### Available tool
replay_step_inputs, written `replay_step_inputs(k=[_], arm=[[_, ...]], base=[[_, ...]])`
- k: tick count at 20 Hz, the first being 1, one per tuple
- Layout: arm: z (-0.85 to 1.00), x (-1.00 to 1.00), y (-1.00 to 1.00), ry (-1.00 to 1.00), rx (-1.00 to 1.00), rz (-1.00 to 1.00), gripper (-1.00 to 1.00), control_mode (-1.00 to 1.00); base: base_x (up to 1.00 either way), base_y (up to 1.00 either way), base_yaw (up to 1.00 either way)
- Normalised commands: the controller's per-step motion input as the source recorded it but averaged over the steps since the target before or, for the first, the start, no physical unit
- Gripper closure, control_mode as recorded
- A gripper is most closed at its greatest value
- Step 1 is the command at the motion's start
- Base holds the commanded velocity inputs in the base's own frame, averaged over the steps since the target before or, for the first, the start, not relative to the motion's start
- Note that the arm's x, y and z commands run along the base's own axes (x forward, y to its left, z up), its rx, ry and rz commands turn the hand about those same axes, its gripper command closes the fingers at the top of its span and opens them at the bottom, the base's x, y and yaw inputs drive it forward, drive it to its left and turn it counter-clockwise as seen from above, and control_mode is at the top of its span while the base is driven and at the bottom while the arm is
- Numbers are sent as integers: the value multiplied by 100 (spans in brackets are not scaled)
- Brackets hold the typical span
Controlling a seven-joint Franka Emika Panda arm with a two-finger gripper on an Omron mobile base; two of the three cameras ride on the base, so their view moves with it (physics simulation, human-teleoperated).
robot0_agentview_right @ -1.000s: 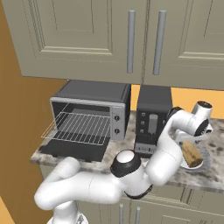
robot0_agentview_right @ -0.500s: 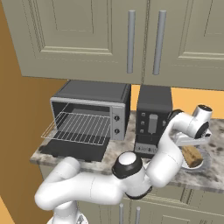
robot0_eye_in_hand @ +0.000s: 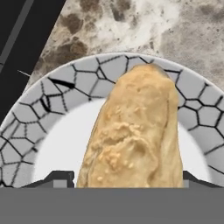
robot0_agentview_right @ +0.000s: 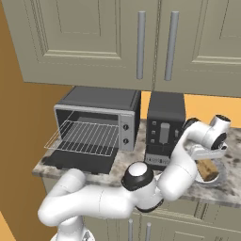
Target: Pull the toaster oven rack outwards. Pick up the baguette from the plate and place it on the toaster oven rack. Close the toaster oven door fully and set the temperature to the lowest setting.
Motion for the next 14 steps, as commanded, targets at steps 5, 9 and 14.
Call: replay_step_inputs(k=[5, 9, 14], arm=[[1, -94, 0, -27, 1, -3, 100, -100], [19, -100, 0, -37, 0, -10, 100, -100], [85, -87, 26, -34, 0, -6, 100, -100]], base=[[0, 0, 0], [0, 0, 0], [0, 0, 0]])
